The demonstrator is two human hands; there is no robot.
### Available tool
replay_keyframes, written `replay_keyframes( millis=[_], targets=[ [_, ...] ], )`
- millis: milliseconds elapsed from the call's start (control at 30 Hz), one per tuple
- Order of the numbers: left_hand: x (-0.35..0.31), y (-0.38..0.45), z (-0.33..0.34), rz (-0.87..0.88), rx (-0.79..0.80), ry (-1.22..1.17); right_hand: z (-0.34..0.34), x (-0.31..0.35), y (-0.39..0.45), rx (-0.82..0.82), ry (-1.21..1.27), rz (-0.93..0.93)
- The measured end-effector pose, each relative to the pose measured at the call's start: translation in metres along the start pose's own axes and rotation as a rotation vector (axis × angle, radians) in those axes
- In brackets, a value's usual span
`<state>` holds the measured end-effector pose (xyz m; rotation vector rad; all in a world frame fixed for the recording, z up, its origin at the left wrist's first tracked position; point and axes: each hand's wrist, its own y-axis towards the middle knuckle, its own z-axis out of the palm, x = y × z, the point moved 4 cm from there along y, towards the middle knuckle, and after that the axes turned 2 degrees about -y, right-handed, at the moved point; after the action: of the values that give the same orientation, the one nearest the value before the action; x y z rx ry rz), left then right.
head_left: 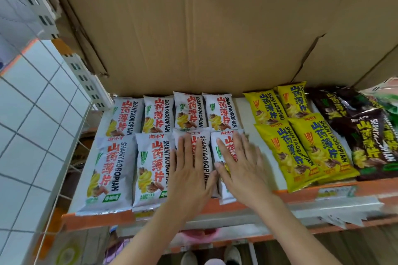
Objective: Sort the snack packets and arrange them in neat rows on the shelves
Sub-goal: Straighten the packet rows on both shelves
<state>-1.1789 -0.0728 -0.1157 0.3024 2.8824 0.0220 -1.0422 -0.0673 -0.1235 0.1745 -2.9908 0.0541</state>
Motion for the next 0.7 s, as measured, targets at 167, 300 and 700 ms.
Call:
replay_keyframes(
  millis=[167,300,700],
  targets=[
    [0.005,-0.002,0.004,0.056,0.109,0.135,0.001,0.003,0.002,0.028,-0.019,0.039],
    [-0.011,-0.009,-0.017,0.048,0.216,0.107,-0.012,0.002,0.001,0.036,0.066,0.03],
    [-0.144,0.126,-0.008,0.005,0.069,-0.302,-0.095,-0.195,0.044,-0.141,0.158,0.254]
  ],
)
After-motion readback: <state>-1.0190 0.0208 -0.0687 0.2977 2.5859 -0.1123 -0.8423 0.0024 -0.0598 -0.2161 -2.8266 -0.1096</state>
